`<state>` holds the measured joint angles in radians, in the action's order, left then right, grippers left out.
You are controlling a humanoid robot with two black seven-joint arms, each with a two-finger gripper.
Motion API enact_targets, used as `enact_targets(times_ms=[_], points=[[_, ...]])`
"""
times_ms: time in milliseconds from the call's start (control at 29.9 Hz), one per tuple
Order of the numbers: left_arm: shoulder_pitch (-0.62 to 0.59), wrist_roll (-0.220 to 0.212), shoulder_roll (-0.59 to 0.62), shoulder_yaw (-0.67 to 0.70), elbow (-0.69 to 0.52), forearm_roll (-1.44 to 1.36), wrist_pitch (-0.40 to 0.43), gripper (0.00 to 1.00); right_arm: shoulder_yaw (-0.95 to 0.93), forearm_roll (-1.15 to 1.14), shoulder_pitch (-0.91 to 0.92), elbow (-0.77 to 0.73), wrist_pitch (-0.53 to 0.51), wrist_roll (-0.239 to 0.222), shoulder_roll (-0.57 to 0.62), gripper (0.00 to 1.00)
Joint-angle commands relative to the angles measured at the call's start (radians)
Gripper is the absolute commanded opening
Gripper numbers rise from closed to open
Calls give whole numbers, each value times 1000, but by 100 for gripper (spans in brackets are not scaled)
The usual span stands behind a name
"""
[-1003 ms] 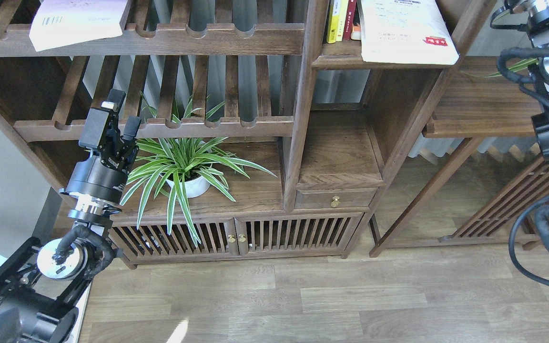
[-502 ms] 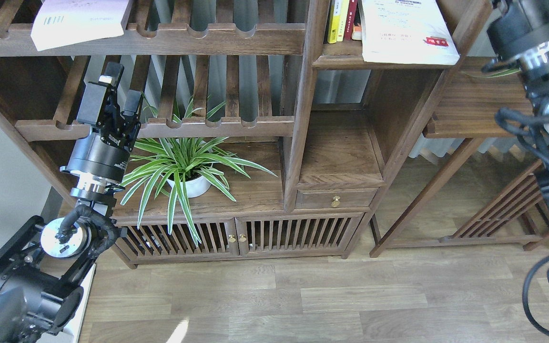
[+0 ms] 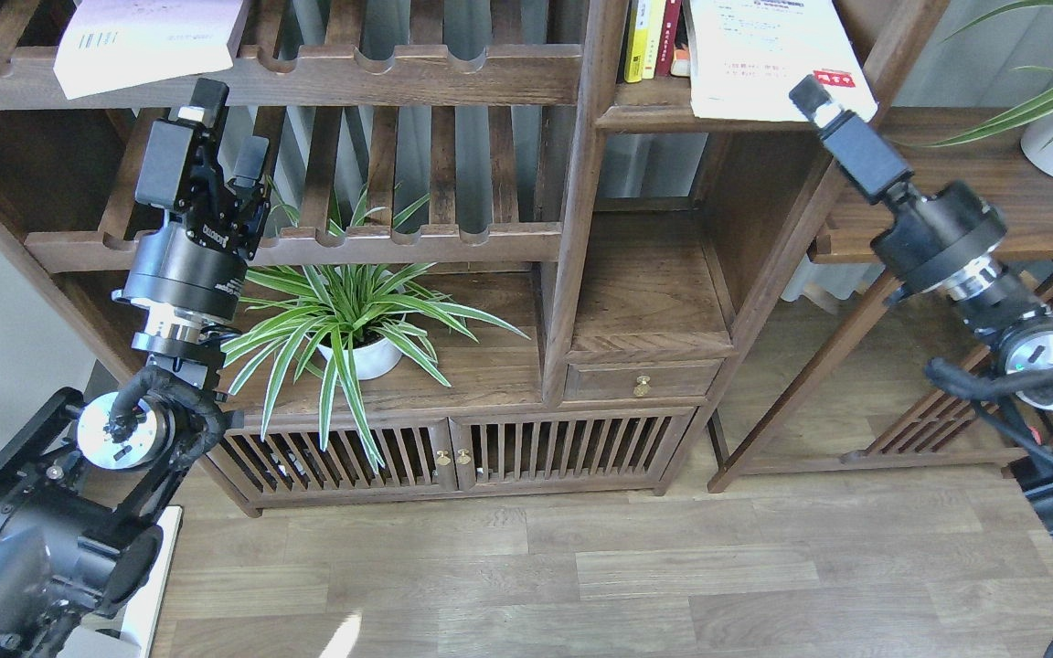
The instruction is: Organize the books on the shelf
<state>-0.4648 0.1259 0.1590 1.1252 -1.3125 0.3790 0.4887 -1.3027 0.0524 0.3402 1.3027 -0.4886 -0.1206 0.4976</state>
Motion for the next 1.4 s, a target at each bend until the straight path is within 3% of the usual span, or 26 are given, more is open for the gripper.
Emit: enact_targets(times_ms=[0, 268, 502, 635, 769, 903, 1371], points=[[0, 0, 5, 4, -19, 18, 0, 95, 2, -28, -1, 0, 0, -4, -51, 60], [11, -12, 16, 1, -31, 67, 0, 89, 0, -77, 19, 0, 0, -4, -155, 60], [0, -18, 62, 13, -76, 149, -16, 93, -12, -78, 92, -3, 0, -2, -192, 60], [0, -17, 92, 54, -116, 150, -169, 91, -13, -77, 114, -5, 0, -2, -192, 60], [9, -20, 135, 122, -212, 167, -440, 92, -13, -77, 125, -6, 0, -1, -195, 60], [8, -22, 139, 169, -267, 247, -605, 94, -13, -77, 138, -8, 0, -2, -208, 60], [-80, -20, 140, 269, -274, 261, -903, 95, -13, -77, 143, -13, 0, -2, -212, 60]])
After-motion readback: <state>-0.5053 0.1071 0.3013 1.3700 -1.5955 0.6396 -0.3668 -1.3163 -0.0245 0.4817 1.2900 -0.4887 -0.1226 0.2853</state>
